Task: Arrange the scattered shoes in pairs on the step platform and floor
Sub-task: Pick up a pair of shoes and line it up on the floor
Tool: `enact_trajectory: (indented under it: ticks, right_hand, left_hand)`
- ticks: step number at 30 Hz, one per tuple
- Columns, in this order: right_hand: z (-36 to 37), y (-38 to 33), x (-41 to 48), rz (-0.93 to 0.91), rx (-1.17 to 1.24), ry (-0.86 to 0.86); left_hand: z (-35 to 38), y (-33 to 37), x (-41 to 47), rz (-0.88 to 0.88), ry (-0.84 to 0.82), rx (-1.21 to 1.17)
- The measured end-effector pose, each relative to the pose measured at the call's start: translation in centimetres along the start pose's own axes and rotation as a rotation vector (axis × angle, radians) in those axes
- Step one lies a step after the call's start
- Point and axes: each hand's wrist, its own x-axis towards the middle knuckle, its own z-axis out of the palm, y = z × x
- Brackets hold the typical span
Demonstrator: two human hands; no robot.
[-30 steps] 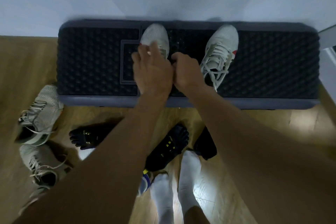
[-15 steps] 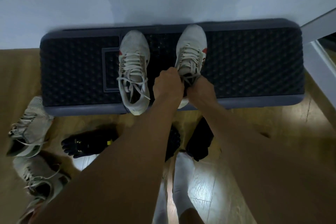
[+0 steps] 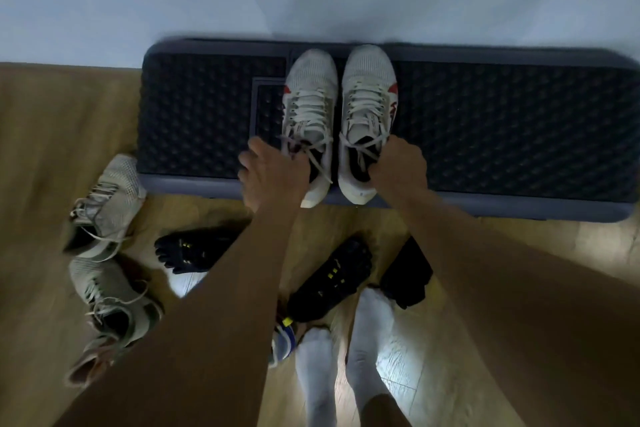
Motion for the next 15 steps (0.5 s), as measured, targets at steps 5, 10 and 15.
enact_trajectory:
  ticks: [5,10,15]
  right_hand:
    - [-0.3,0.2,0.3,0.058,0.038,0.002]
    - [-1.1,-0.3,-1.7,0.134,0.050,0.032]
    - [-6.2,-0.2,-7.1,0.131,0.027,0.000]
  left_hand:
    - [0.8,-1.0,0.9,-0.158,-0.349,-0.166]
    - [-0.2,-0.8,-0.6,-0.022,-0.383,-0.015]
    - [-5.4,0.1,-5.4,0.173,-0.467,0.294]
